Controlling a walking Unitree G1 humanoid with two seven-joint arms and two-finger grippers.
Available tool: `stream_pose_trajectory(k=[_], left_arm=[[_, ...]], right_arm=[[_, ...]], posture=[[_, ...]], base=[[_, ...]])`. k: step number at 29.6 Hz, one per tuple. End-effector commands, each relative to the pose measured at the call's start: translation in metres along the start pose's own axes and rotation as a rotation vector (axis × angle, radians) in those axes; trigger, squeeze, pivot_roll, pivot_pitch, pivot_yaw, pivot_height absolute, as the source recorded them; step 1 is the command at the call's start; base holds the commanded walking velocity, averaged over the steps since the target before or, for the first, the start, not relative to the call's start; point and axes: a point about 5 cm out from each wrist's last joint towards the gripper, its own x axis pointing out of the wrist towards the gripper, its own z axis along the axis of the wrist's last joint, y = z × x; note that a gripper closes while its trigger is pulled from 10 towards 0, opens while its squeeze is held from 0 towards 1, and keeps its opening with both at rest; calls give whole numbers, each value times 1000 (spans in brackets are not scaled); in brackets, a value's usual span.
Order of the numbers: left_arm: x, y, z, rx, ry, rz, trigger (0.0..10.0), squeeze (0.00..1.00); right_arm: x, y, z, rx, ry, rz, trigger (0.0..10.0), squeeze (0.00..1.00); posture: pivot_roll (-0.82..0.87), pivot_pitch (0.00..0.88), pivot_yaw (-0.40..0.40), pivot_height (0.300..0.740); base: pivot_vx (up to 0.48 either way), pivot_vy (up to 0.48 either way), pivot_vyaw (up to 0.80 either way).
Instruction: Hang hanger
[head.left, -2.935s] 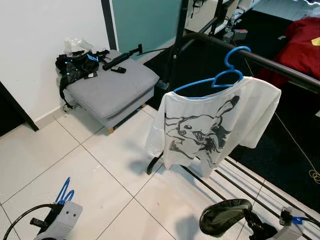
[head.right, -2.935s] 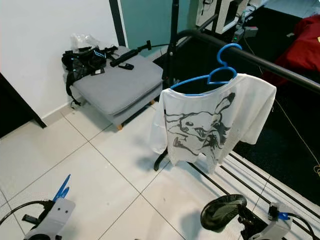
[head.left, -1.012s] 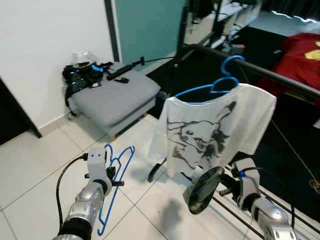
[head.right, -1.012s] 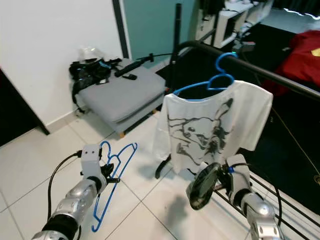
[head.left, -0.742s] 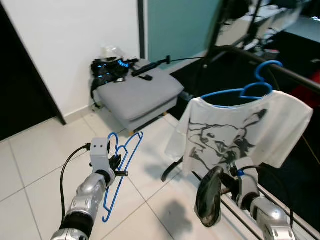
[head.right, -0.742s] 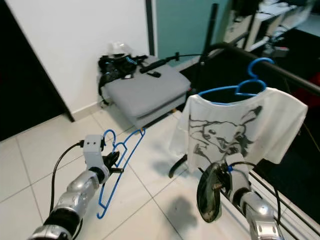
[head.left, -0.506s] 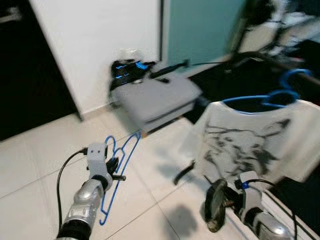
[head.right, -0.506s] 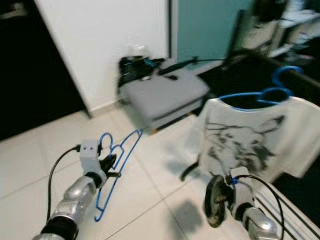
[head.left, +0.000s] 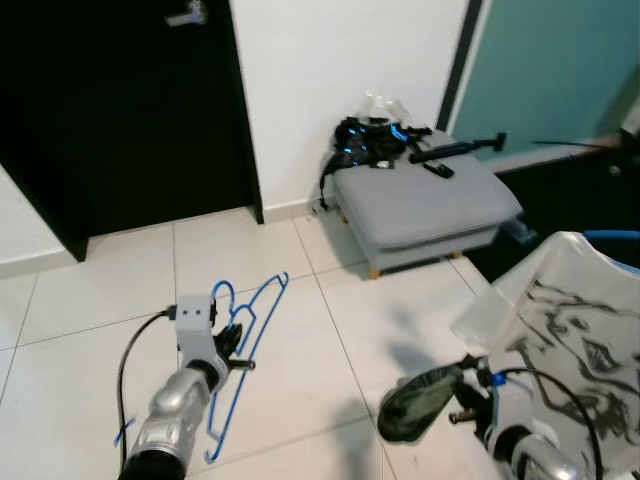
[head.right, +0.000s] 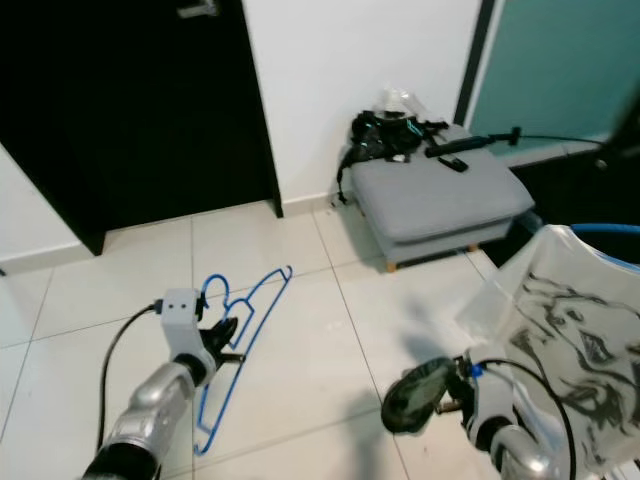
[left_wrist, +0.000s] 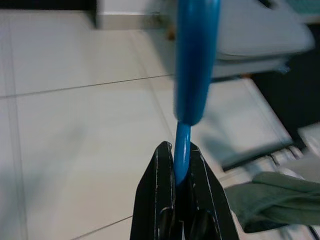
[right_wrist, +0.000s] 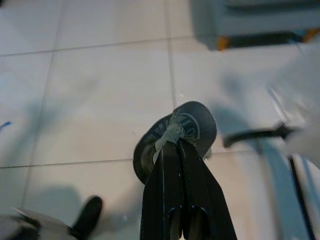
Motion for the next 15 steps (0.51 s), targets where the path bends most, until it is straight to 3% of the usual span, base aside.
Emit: stream_pose_trajectory(k=[1,8,10,11,15], left_arm=[[-4,5,-8,-1,22,27,10000,0],[-5,10,-15,13,44,53,10000,0],[-6,13,-20,19,69,67,10000,0],[-8,18,-32,13,130,89,10000,0],[-10,20,-36,6,154,94,10000,0]], right_arm=[[-4,-1,-7,15,19,-3,10000,0],[-4,-1,-6,15,16,-3,10000,0],[-3,-1,-4,14,10,-2,10000,0],[-1,-1,-2,11,2,1,10000,0],[-1,-1,-2,11,1,3,10000,0]], posture=[[69,157,6,740],[68,156,3,740],[67,157,0,740],[68,156,-3,740],[69,156,-4,740]], base=[[0,0,788],[0,0,788],[0,0,788],[0,0,788],[0,0,788]])
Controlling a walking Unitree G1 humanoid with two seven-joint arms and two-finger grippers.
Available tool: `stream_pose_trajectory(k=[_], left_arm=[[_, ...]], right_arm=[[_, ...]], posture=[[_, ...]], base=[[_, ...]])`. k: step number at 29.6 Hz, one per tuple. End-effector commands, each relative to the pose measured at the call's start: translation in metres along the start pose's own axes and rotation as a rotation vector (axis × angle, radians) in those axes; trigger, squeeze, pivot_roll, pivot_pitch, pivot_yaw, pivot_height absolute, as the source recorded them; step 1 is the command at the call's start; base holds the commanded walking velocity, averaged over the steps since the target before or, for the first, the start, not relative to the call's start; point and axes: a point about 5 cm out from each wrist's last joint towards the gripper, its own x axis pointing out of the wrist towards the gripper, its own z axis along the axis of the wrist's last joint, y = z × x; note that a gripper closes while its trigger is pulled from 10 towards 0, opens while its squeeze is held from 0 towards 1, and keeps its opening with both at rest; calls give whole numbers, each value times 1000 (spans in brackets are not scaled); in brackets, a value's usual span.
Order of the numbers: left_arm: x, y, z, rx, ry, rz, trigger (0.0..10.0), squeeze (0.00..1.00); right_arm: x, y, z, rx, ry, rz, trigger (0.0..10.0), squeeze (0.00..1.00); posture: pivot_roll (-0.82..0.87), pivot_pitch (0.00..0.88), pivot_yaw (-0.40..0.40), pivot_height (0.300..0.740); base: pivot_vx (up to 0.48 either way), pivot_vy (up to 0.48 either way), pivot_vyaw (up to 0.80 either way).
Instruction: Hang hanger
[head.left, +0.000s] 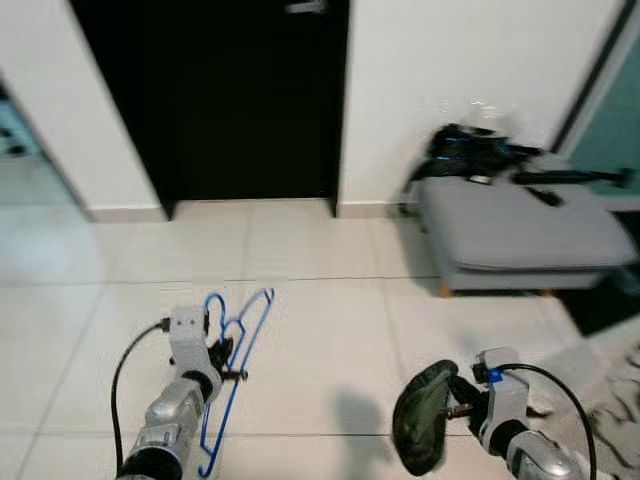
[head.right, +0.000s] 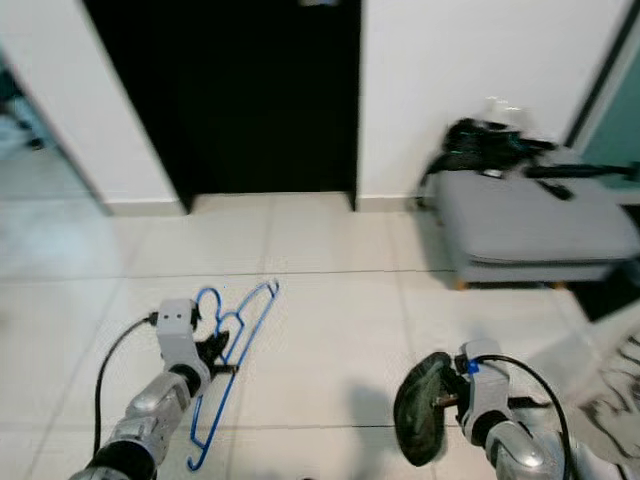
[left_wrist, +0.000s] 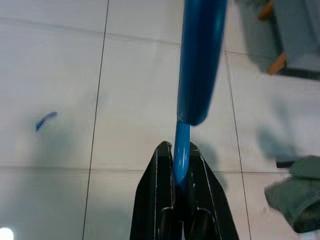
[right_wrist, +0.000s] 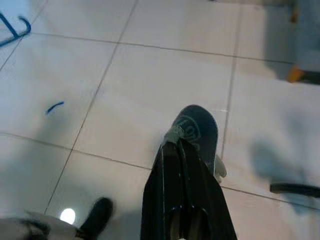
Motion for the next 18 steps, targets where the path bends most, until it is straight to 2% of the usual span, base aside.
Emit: stream_pose_trajectory(k=[1,7,9,16,18], left_arm=[[-2,6,-4,-7,28,8,10000,0],[-6,12,-17,-49,98,5,10000,0],[-8,18,-20,-45,118,45,10000,0],[-8,21,-20,-35,126,64,10000,0],[-9,24,-19,-54,118,61,10000,0]], right_arm=[[0,2,-2,15,0,6,10000,0],[-2,5,-8,18,11,16,10000,0],[-2,6,-9,22,16,18,10000,0],[-3,6,-10,24,16,19,10000,0],[-4,4,-9,21,10,12,10000,0]], posture=[[69,156,-4,740],[79,153,-11,740],[81,152,-12,740],[72,159,-13,740],[65,164,-17,740]], base=[[0,0,788],[0,0,788],[0,0,781],[0,0,781],[0,0,778]])
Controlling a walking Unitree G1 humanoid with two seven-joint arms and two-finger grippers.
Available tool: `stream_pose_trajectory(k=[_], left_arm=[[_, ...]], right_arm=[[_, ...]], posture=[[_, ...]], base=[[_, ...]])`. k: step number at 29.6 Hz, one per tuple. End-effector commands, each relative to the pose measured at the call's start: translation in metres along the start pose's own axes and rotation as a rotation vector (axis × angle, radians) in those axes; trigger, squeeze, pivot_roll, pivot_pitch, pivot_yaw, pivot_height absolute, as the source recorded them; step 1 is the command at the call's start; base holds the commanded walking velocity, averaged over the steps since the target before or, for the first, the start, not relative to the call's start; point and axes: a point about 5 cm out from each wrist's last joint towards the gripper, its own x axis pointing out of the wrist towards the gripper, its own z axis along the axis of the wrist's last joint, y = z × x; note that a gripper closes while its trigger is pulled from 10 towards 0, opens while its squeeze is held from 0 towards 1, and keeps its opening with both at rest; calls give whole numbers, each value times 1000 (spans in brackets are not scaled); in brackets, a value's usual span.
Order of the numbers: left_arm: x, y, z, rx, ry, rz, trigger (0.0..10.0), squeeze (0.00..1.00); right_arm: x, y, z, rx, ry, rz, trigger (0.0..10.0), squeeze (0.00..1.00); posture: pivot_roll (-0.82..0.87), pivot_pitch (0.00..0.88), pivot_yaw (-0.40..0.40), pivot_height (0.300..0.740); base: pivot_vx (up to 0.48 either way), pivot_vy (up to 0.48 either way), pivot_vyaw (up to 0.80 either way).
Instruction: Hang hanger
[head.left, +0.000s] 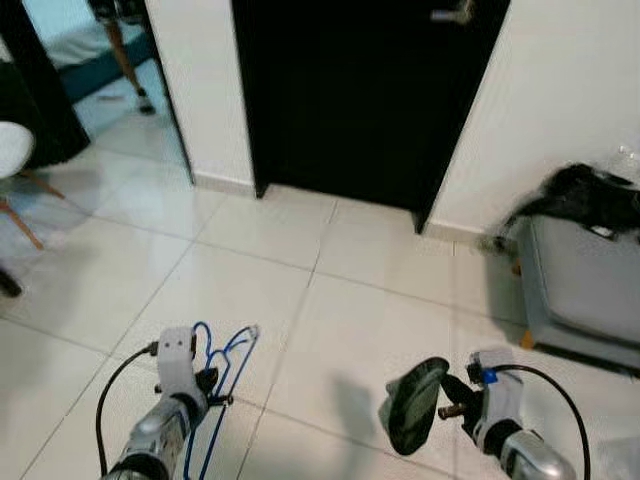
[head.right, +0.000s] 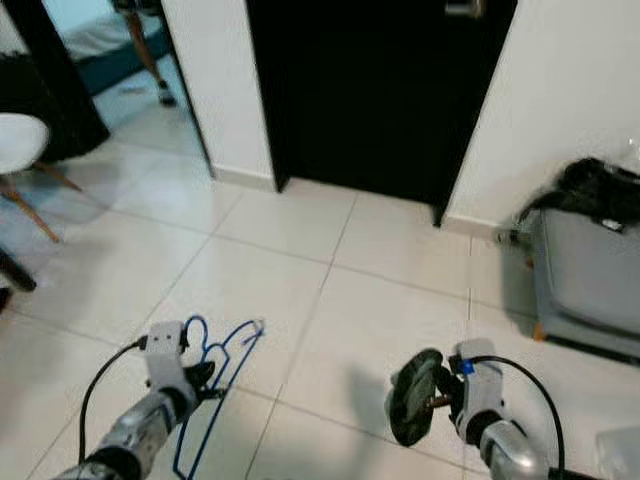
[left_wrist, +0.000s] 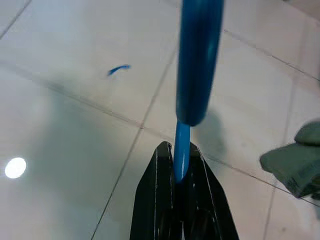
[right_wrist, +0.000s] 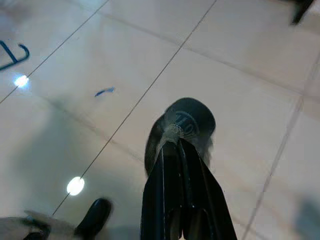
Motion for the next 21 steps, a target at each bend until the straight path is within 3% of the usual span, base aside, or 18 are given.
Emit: stream_pose_trajectory(k=[1,13,14,16,17,18,21], left_arm=[[-2,4,-5,-14,17,3,10000,0],[6,0,29,-18,-108,-51,10000,0],[11,-11,58,13,-217,-93,10000,0],[11,-11,58,13,-217,-93,10000,0],[7,-45,114,110,-428,-172,10000,0],[2,-57,129,135,-490,-194,10000,0],[2,-57,129,135,-490,-194,10000,0]], right_arm=[[-3,-2,-4,12,8,-6,10000,0],[2,-15,18,-21,-51,-24,10000,0],[6,-18,33,-49,-87,-18,10000,0],[6,-18,33,-49,-87,-18,10000,0],[18,-17,80,-134,-200,11,10000,0],[22,-16,99,-159,-249,21,10000,0],[22,-16,99,-159,-249,21,10000,0]], posture=[[65,164,-17,740],[57,161,-22,740],[56,156,-21,740],[56,156,-21,740],[62,145,-20,740],[63,142,-20,740],[63,142,-20,740]], base=[[0,0,781],[0,0,776],[0,0,763],[0,0,763],[0,0,681],[0,0,681],[0,0,681]])
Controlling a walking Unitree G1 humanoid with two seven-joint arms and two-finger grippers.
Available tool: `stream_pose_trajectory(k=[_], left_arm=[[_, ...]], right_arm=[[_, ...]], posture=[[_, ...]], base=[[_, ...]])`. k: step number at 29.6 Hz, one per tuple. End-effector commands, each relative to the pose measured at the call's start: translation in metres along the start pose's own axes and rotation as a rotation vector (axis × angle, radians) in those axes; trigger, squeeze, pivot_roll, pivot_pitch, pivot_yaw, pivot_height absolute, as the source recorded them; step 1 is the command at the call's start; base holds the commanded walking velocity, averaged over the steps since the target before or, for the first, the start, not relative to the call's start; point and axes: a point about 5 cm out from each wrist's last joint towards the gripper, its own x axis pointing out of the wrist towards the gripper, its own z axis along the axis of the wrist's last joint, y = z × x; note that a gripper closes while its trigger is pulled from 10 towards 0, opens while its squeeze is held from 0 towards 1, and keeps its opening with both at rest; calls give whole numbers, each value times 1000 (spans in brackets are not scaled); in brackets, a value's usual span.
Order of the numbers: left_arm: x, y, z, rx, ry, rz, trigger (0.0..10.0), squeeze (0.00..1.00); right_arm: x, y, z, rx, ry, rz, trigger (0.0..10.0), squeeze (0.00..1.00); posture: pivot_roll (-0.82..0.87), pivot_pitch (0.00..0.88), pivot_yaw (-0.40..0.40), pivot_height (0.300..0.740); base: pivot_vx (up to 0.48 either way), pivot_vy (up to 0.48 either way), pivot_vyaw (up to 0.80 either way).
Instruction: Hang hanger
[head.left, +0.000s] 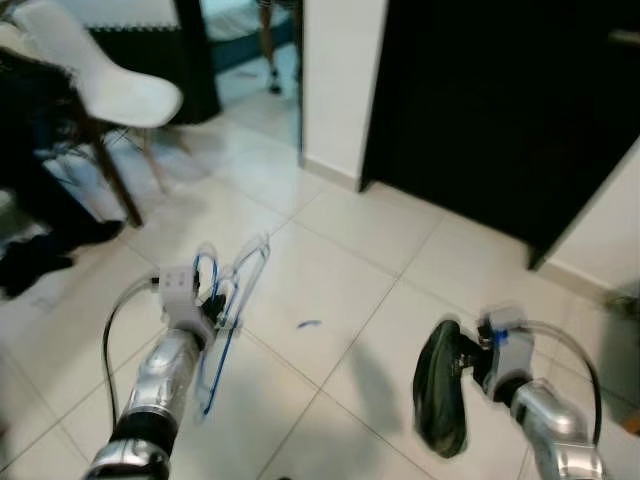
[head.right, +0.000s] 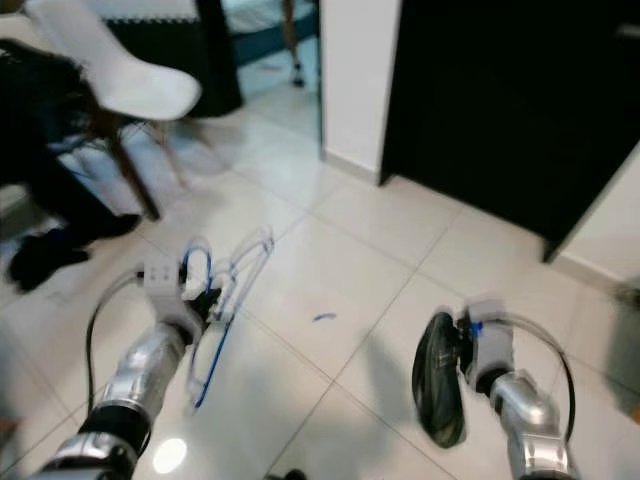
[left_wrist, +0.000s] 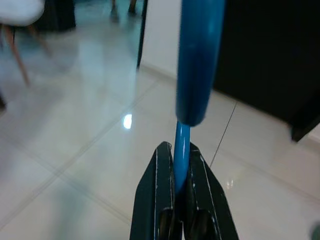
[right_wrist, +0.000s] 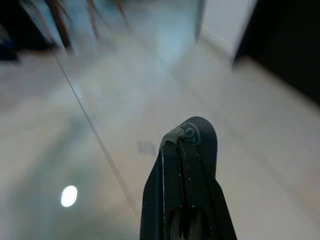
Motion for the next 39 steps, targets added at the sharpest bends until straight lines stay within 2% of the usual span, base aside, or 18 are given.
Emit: stream_pose_trajectory(k=[1,2,3,4,5,7,8,10,11,12,14,16,30,32,33,39], left_arm=[[-4,-5,-4,17,30,1,10000,0],[-4,-5,-4,17,30,1,10000,0],[-1,-9,2,45,9,-15,10000,0],[-1,-9,2,45,9,-15,10000,0],[1,-13,9,64,-13,-33,10000,0],[1,-13,9,64,-13,-33,10000,0],[4,-17,15,80,-30,-49,10000,0],[4,-17,15,80,-30,-49,10000,0],[5,-21,20,96,-26,-69,10000,0],[5,-21,20,96,-26,-69,10000,0],[3,-27,20,93,13,-105,10000,0],[-1,-30,15,81,50,-111,10000,0],[-10,-33,6,75,93,-112,10000,0],[-13,-32,4,75,99,-110,10000,0],[-19,-30,1,73,116,-111,10000,0],[-22,-30,-1,71,124,-113,10000,0]], right_arm=[[1,0,4,8,-8,6,10000,0],[1,0,4,8,-8,6,10000,0],[8,1,22,-8,-64,16,10000,0],[8,1,22,-8,-64,16,10000,0],[14,1,38,-33,-109,21,10000,0],[14,1,38,-33,-109,21,10000,0],[17,2,51,-48,-147,24,10000,0],[17,2,51,-48,-147,24,10000,0],[19,3,62,-75,-175,34,10000,0],[19,3,62,-75,-175,34,10000,0],[18,8,69,-104,-187,57,10000,0],[16,11,66,-117,-167,71,10000,0],[11,16,57,-71,-124,65,10000,0],[9,19,53,-51,-115,63,10000,0],[5,23,48,10,-110,60,10000,0],[2,25,47,46,-116,60,10000,0]], posture=[[63,142,-20,740],[63,142,-20,740],[72,138,-21,740],[72,138,-21,740],[75,138,-21,740],[75,138,-21,740],[77,142,-22,740],[77,142,-22,740],[81,143,-23,740],[81,143,-23,740],[78,133,-20,740],[74,125,-20,740],[69,125,-20,740],[60,120,-17,740],[57,124,-16,740],[58,124,-16,740]], base=[[0,0,675],[0,0,675],[0,0,550],[0,0,550],[0,0,0],[0,0,0],[0,0,0],[0,0,0],[0,0,0],[0,0,0],[0,0,0],[247,0,0],[299,0,0],[330,0,0],[382,0,731],[391,0,778]])
